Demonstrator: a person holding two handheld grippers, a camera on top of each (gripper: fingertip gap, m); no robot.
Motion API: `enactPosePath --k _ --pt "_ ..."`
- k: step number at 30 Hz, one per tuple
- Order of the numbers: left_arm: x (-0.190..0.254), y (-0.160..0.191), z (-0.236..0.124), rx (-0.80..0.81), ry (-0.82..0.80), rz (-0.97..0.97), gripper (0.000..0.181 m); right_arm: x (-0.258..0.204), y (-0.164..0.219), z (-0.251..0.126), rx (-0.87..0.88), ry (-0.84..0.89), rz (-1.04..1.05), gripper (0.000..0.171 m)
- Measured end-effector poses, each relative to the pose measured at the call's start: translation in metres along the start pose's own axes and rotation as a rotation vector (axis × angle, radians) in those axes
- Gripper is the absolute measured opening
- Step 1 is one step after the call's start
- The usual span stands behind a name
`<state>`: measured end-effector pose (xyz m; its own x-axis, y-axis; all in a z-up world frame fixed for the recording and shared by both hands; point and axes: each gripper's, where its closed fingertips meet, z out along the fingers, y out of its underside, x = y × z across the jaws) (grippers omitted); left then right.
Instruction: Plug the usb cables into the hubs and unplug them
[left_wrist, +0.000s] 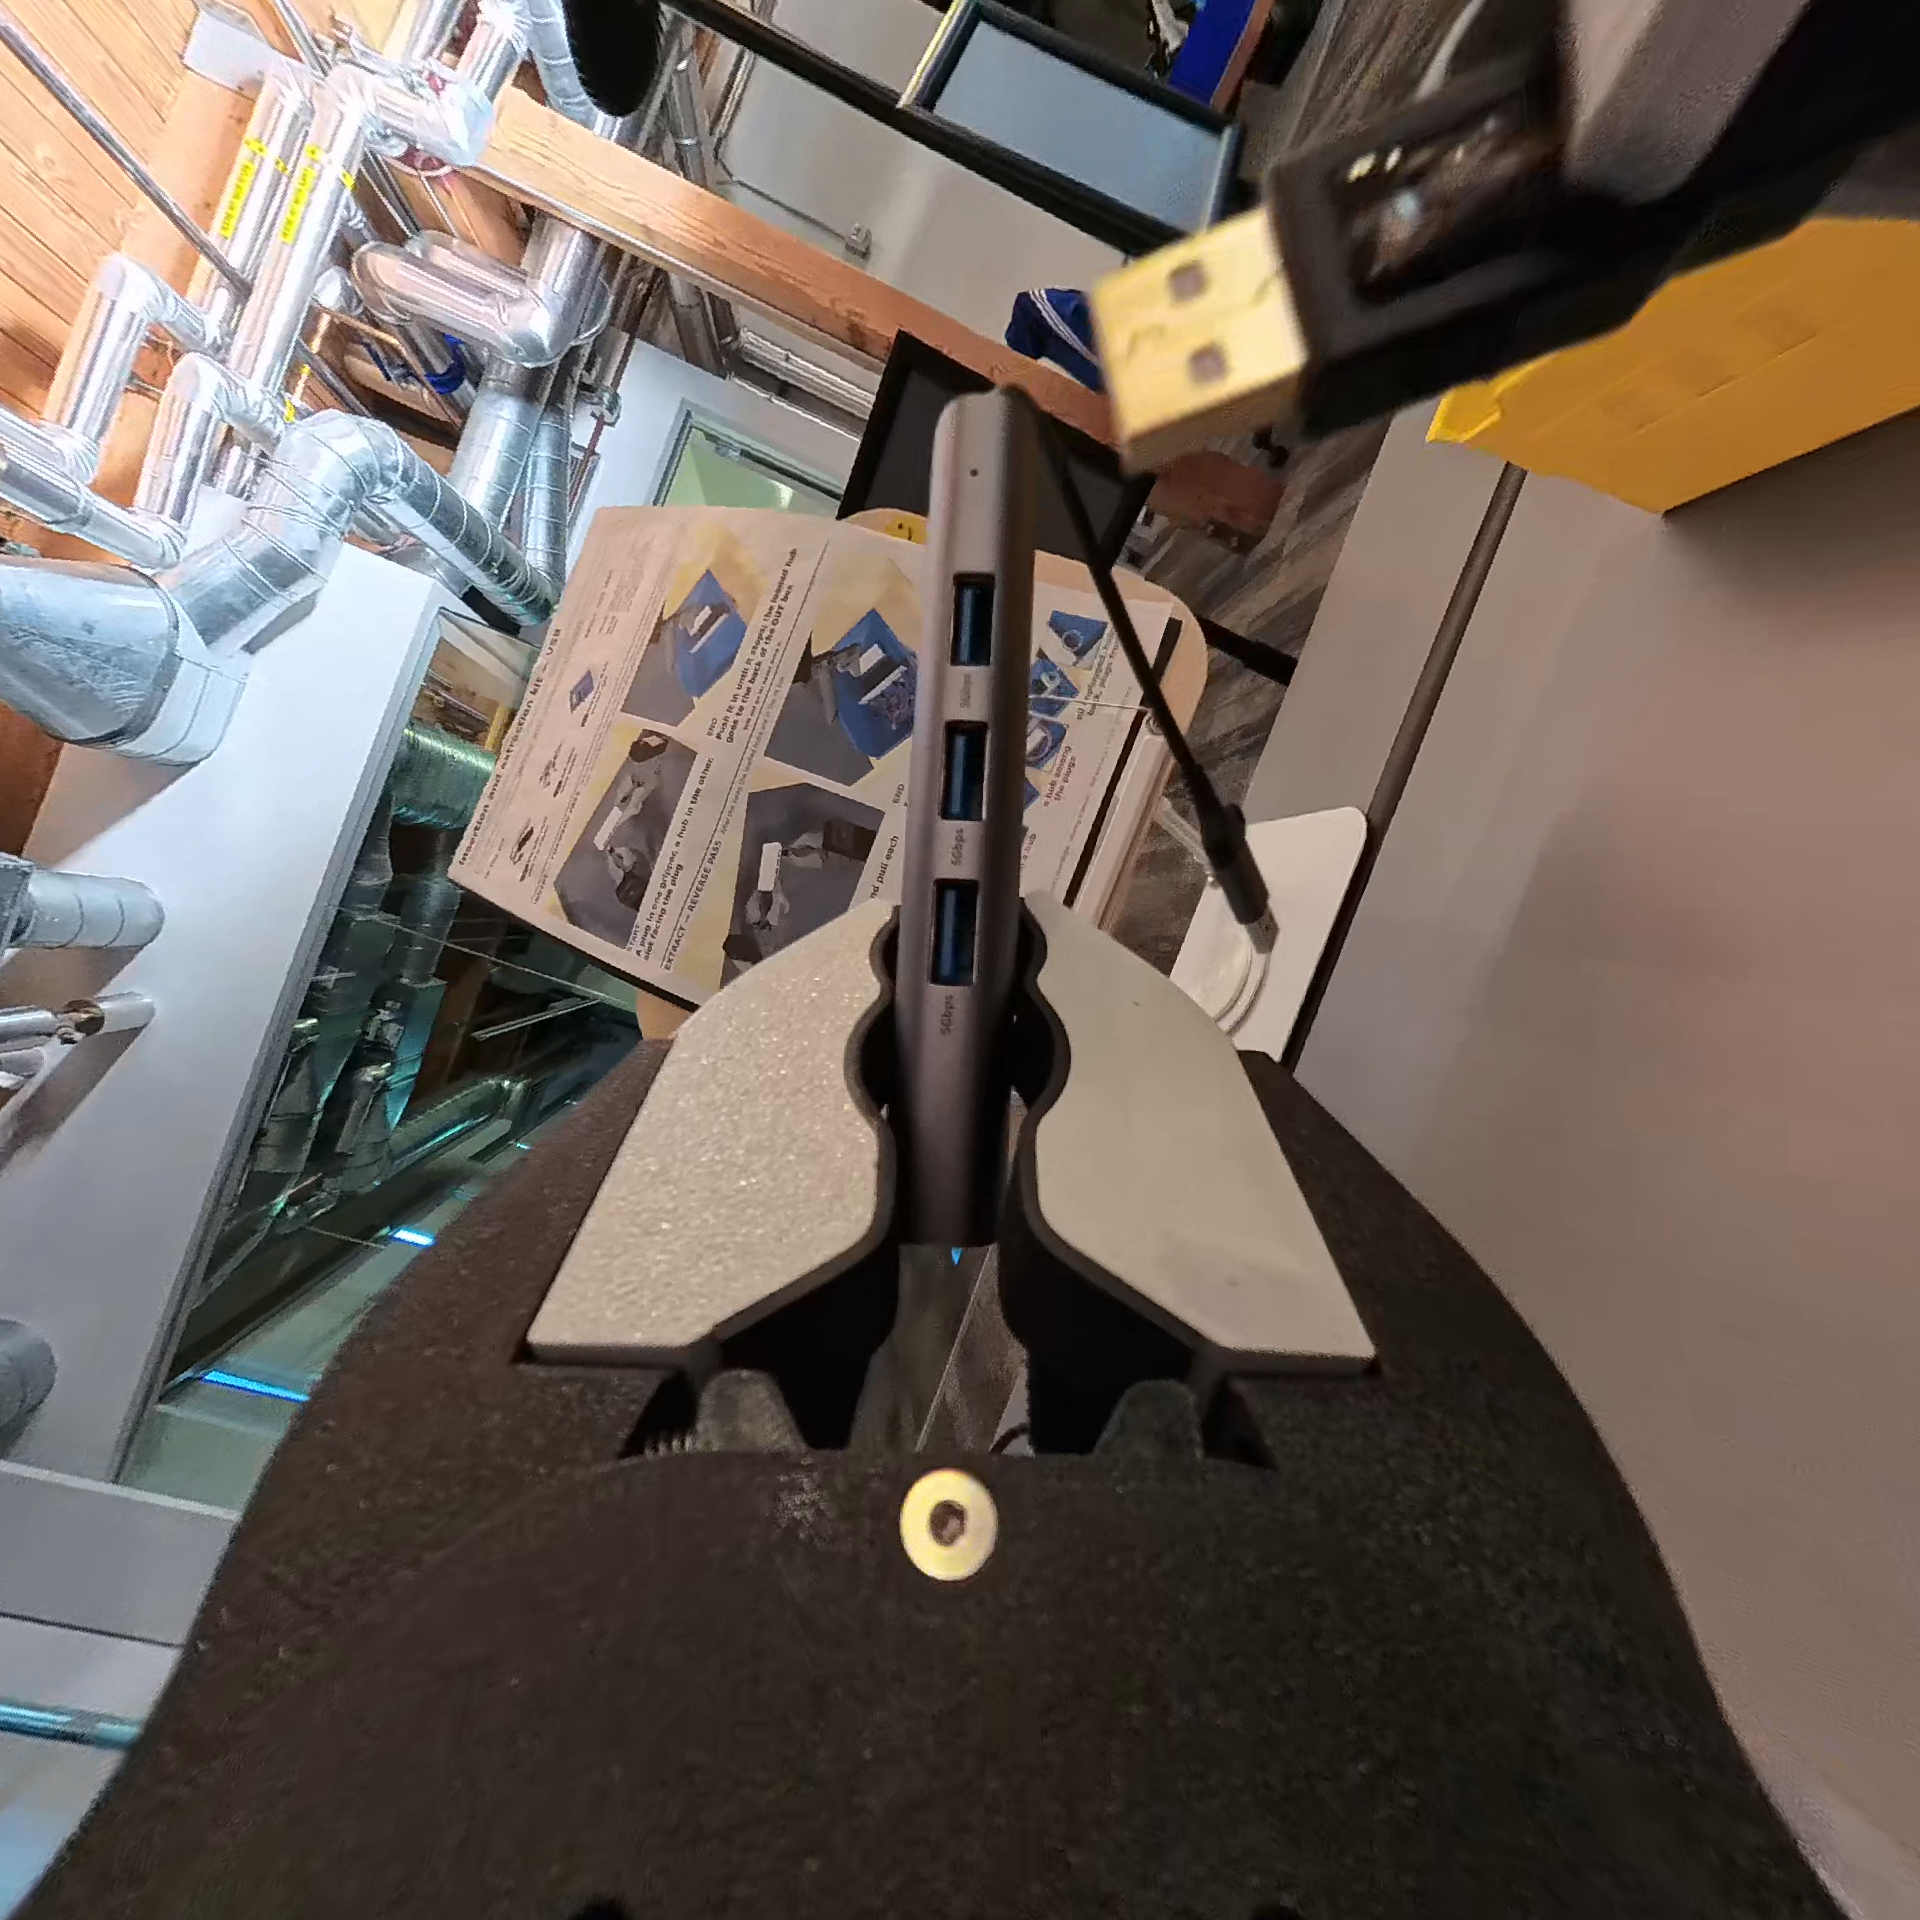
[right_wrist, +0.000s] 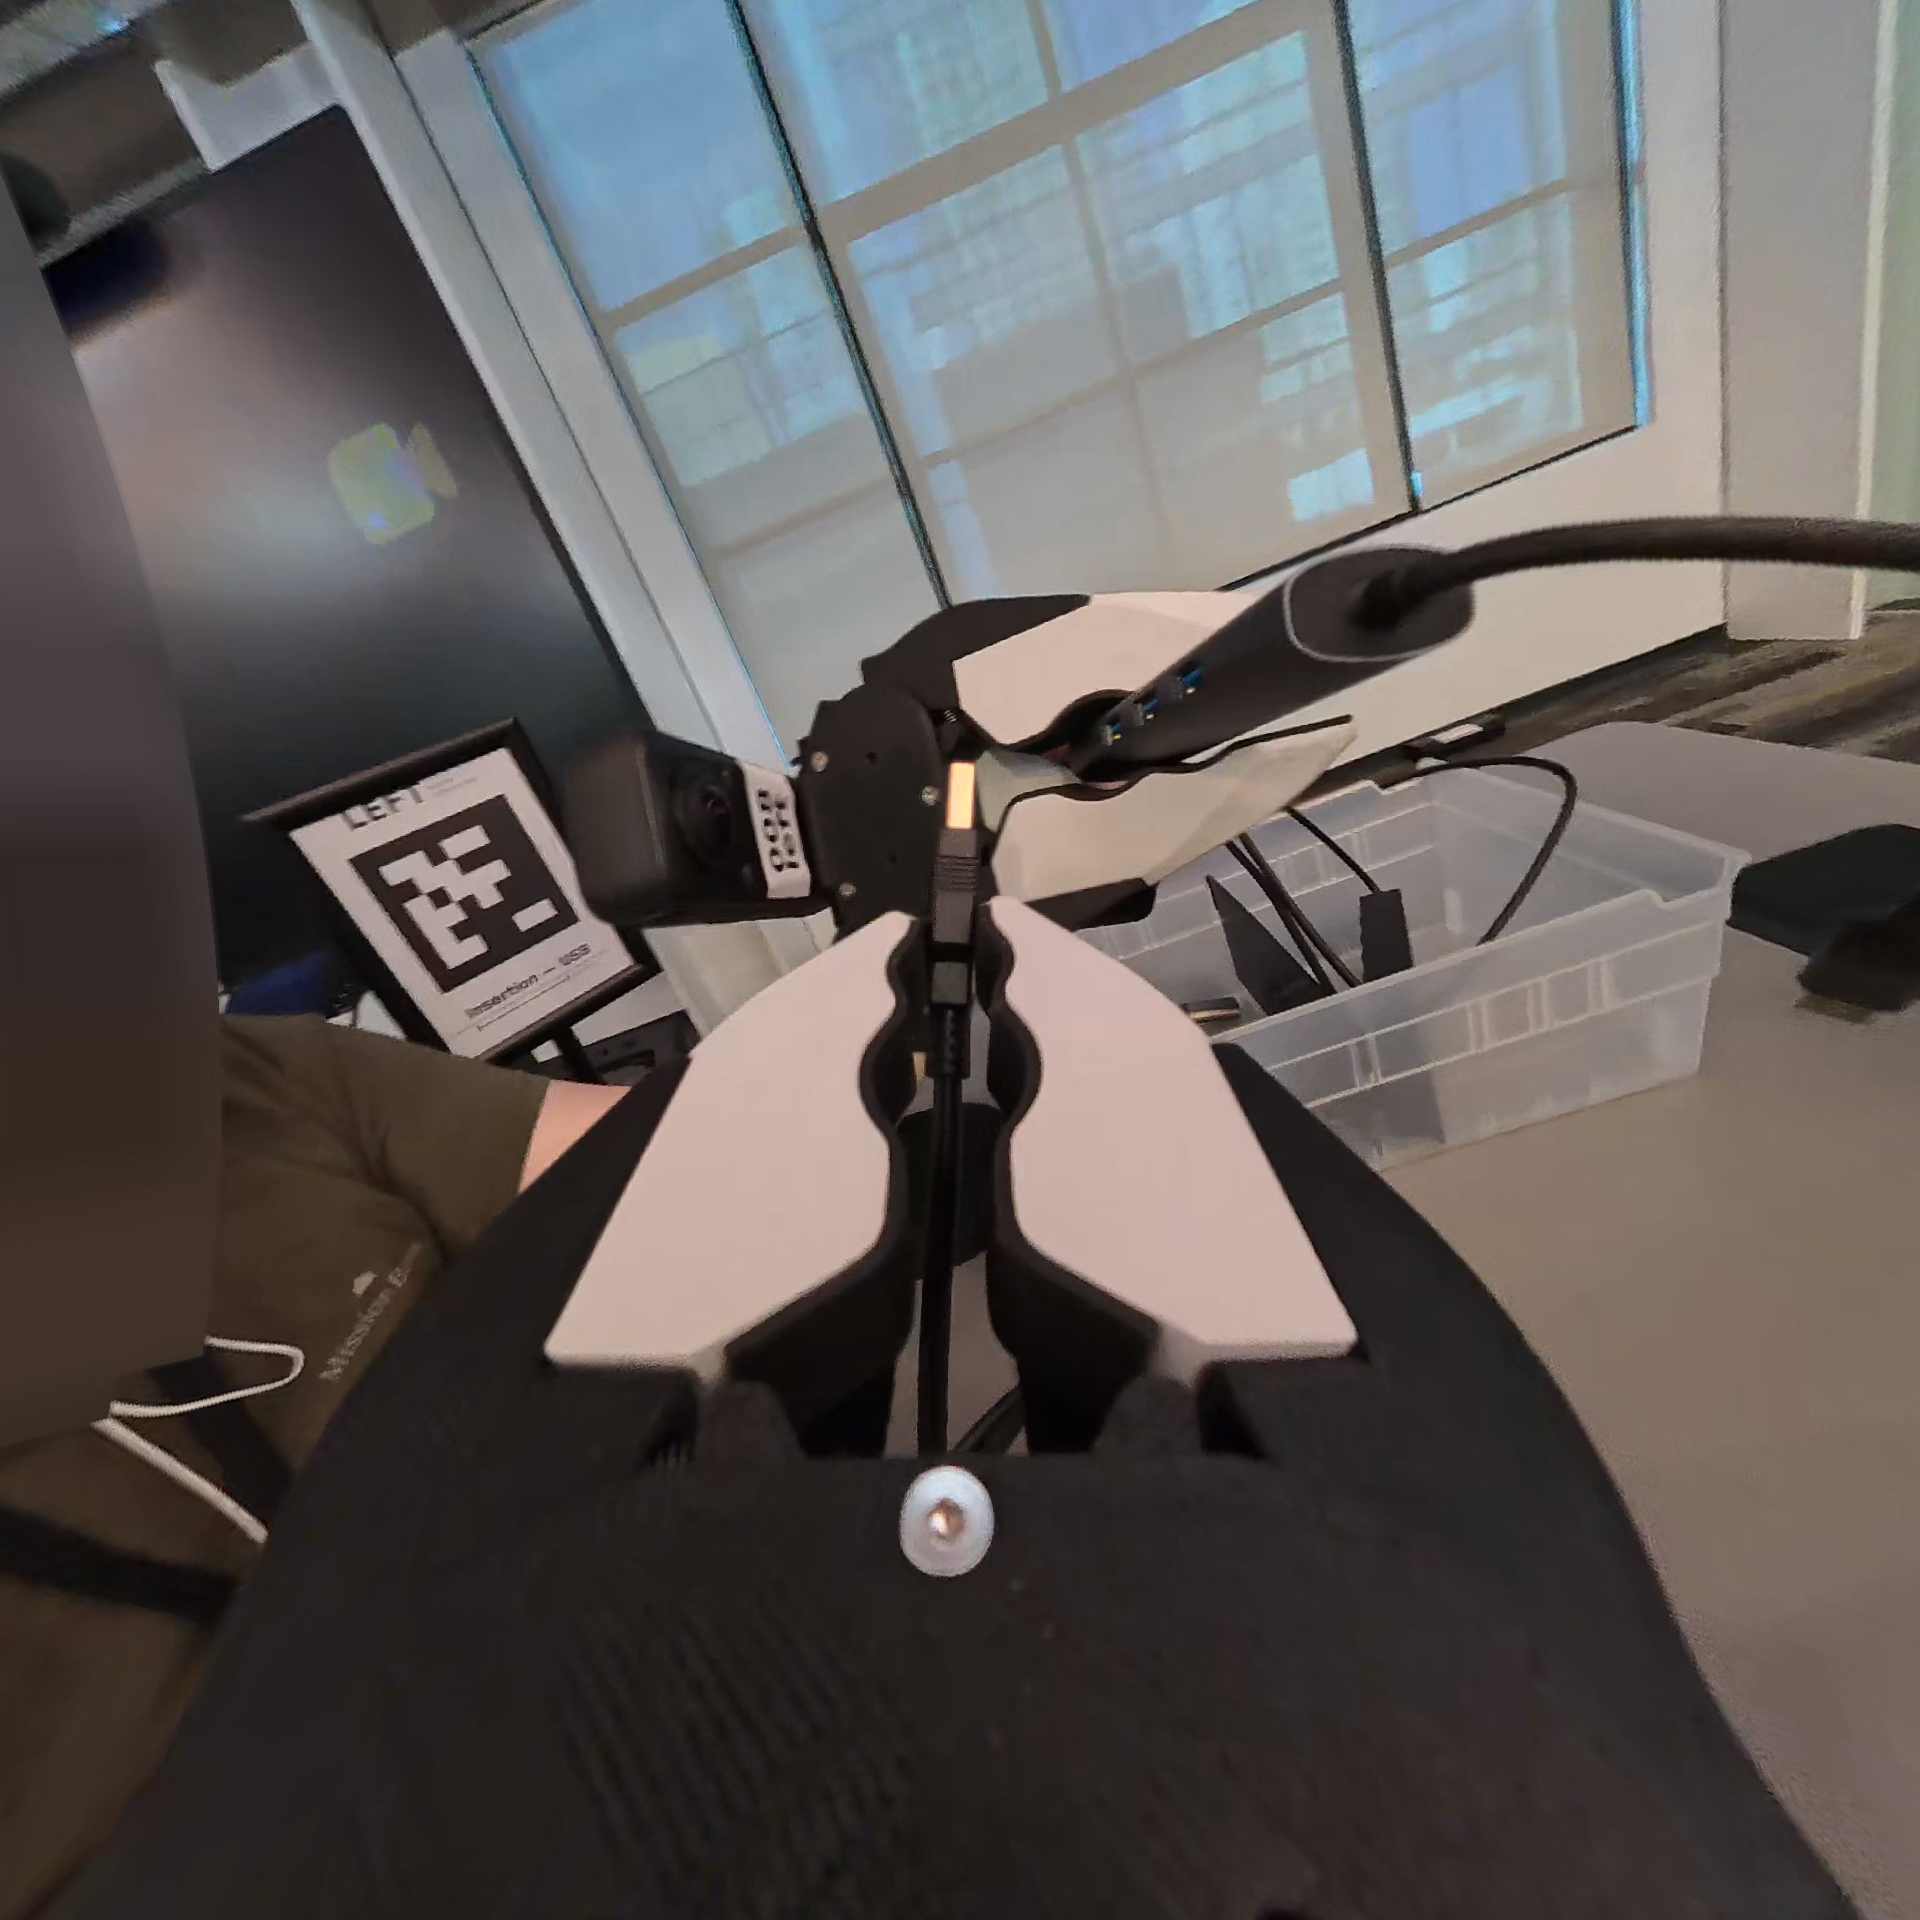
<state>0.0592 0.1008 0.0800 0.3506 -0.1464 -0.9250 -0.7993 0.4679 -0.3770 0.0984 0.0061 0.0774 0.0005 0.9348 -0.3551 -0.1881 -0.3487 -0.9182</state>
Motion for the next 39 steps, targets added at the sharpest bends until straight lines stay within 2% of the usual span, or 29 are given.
enactPosePath --k 3,6,9,12,19,29,32,36,39 --pt "0.007 0.001 0.002 -0.025 0.019 0.035 0.017 0.016 0.005 -0.001 -0.041 0.156 -0.067 0.009" --pt "0.013 0.006 0.005 -0.056 0.042 0.070 0.016 0.032 0.004 -0.012 -0.126 0.388 -0.261 0.010" --pt "0.021 0.015 0.009 -0.110 0.078 0.086 0.016 0.045 0.002 -0.031 -0.285 0.619 -0.492 0.009" --pt "0.028 0.024 0.013 -0.145 0.107 0.098 0.016 0.055 0.007 -0.045 -0.471 0.759 -0.726 0.010" --pt "0.039 0.029 0.016 -0.207 0.134 0.126 0.016 0.069 0.016 -0.048 -0.741 0.827 -1.114 0.010" --pt "0.048 0.028 0.018 -0.266 0.148 0.165 0.016 0.073 0.001 -0.051 -0.834 0.863 -1.437 0.010" --pt "0.050 0.027 0.018 -0.271 0.154 0.169 0.016 0.079 0.006 -0.055 -0.894 0.870 -1.458 0.010" --pt "0.049 0.034 0.018 -0.282 0.161 0.147 0.016 0.085 0.014 -0.061 -0.884 0.891 -1.423 0.010" --pt "0.044 0.047 0.018 -0.316 0.166 0.123 0.016 0.093 0.037 -0.063 -0.917 0.892 -1.393 0.010"
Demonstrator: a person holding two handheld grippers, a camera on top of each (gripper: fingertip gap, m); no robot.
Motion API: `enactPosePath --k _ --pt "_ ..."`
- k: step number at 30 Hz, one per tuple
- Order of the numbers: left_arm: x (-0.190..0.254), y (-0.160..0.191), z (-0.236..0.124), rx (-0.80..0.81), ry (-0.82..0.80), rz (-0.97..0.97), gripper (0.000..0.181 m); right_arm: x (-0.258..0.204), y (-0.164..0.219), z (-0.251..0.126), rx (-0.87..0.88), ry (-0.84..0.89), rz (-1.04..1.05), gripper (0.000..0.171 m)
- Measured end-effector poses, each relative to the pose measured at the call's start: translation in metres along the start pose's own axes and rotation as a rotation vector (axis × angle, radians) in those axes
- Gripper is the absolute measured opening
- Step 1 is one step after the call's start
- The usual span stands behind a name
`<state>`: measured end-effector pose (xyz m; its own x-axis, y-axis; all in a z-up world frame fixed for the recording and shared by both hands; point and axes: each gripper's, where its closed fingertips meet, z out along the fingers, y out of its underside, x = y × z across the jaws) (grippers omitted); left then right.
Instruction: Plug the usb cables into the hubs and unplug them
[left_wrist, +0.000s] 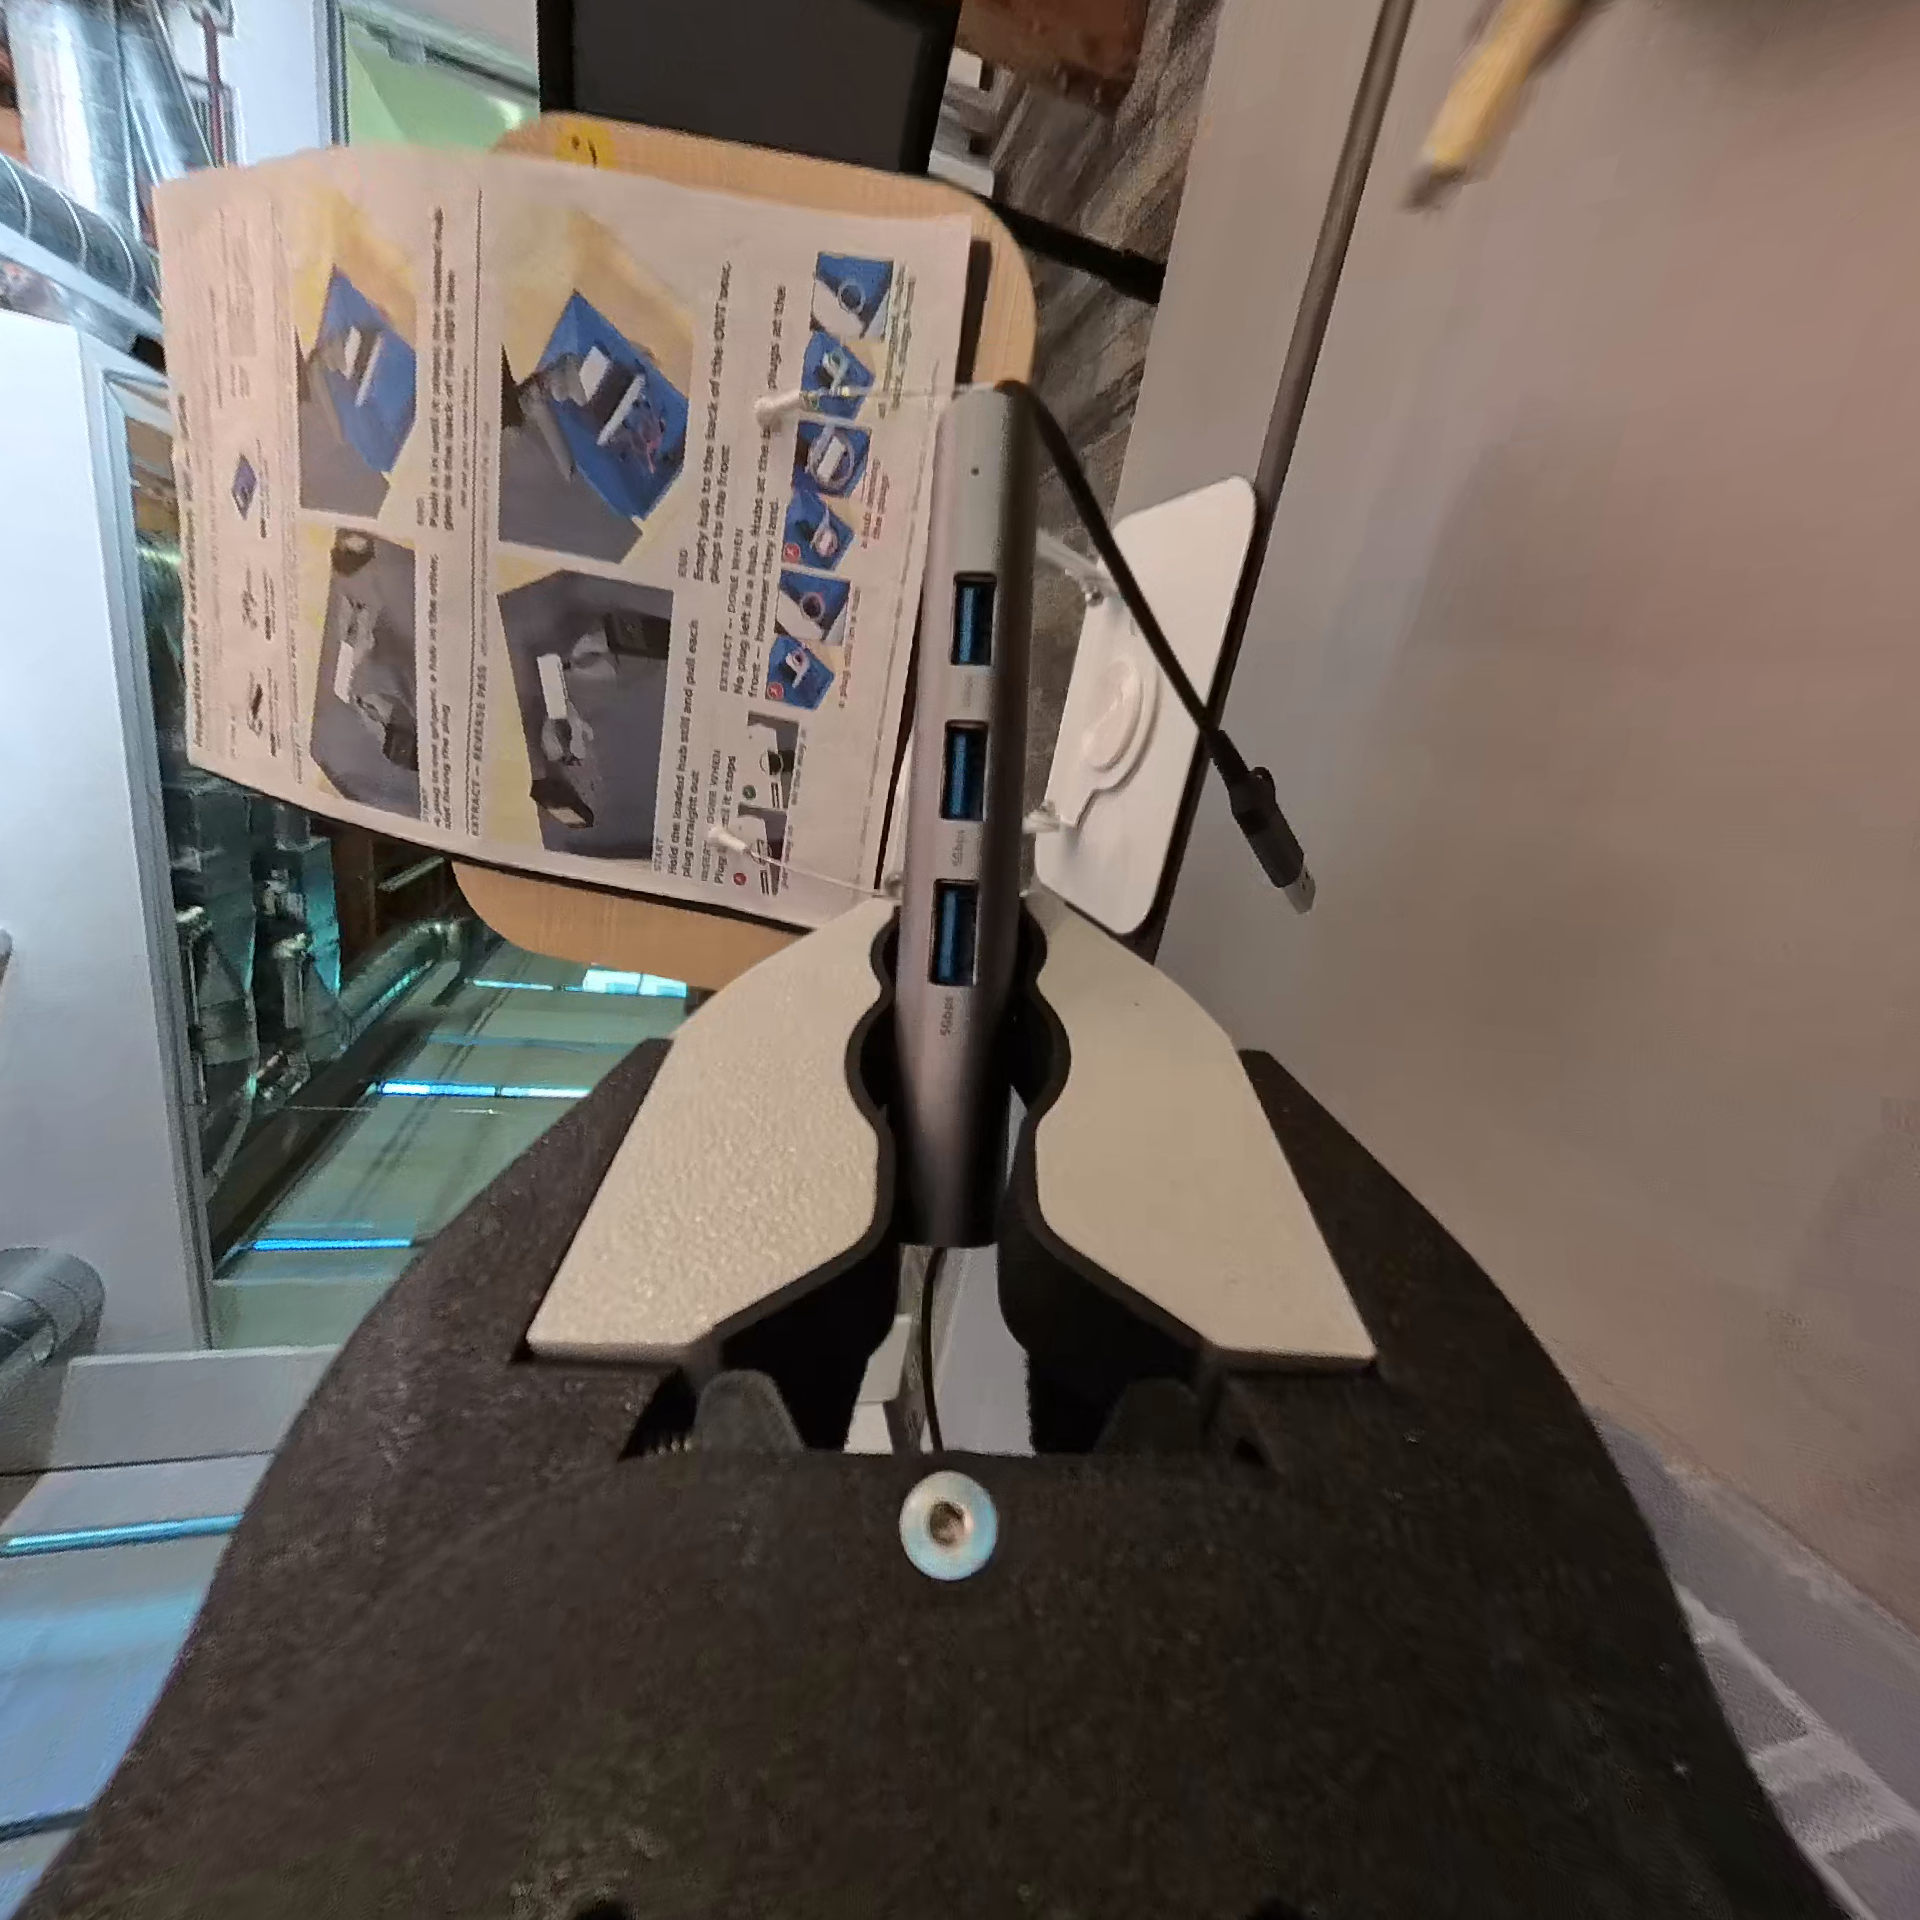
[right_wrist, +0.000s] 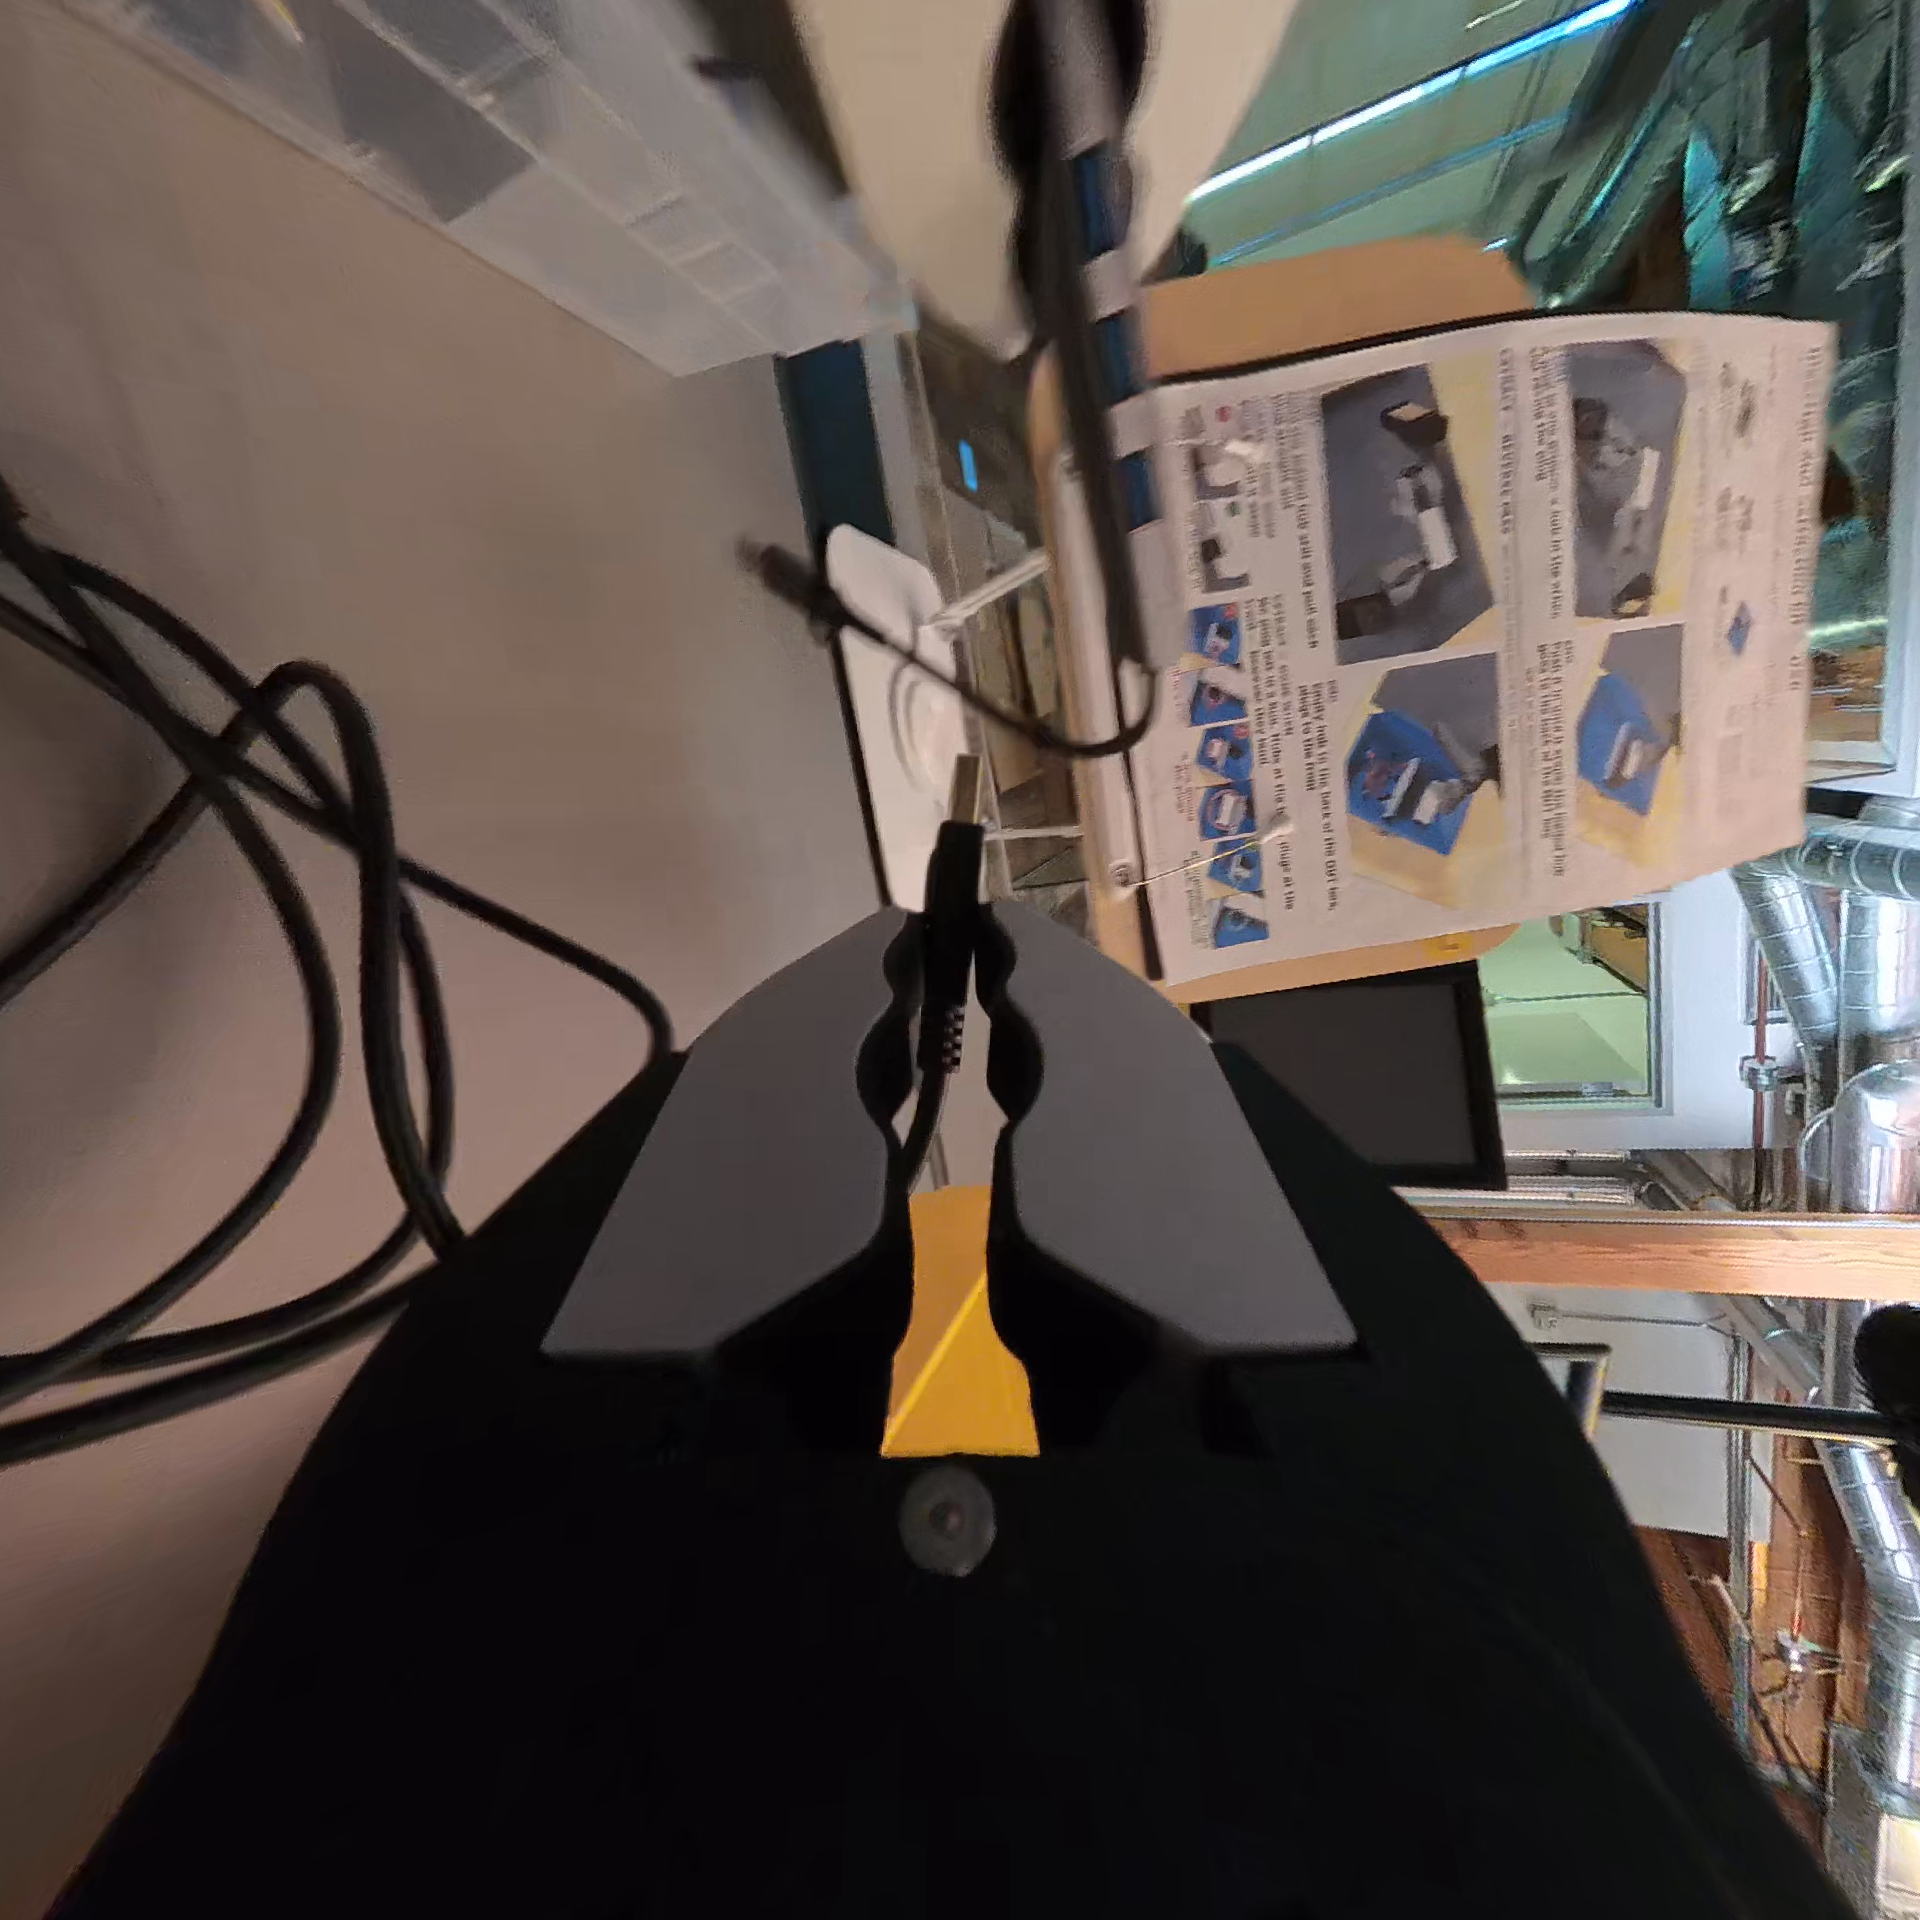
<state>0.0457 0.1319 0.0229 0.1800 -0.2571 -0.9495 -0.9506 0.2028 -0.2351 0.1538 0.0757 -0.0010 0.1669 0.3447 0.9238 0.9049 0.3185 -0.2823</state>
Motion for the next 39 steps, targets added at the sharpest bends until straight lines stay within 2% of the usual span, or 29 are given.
enactPosePath --k 7,15,23,26,33,39 --pt "-0.013 0.021 0.000 -0.037 -0.006 -0.055 0.016 -0.079 0.023 0.027 -0.135 -0.140 -0.023 0.011" --pt "-0.008 0.018 0.001 -0.025 0.014 -0.056 0.016 -0.126 0.063 0.046 -0.304 -0.376 0.379 0.012" --pt "-0.010 0.019 0.001 -0.018 0.018 -0.077 0.016 -0.127 0.069 0.044 -0.357 -0.403 0.664 0.018" --pt "-0.011 0.019 0.001 -0.015 0.020 -0.083 0.016 -0.126 0.072 0.040 -0.391 -0.383 0.785 0.027" --pt "-0.009 0.017 0.001 -0.008 0.028 -0.085 0.016 -0.115 0.081 0.032 -0.443 -0.281 0.852 0.029" --pt "-0.011 0.015 -0.001 0.008 0.024 -0.096 0.016 -0.130 0.090 0.027 -0.539 -0.347 0.990 0.027"
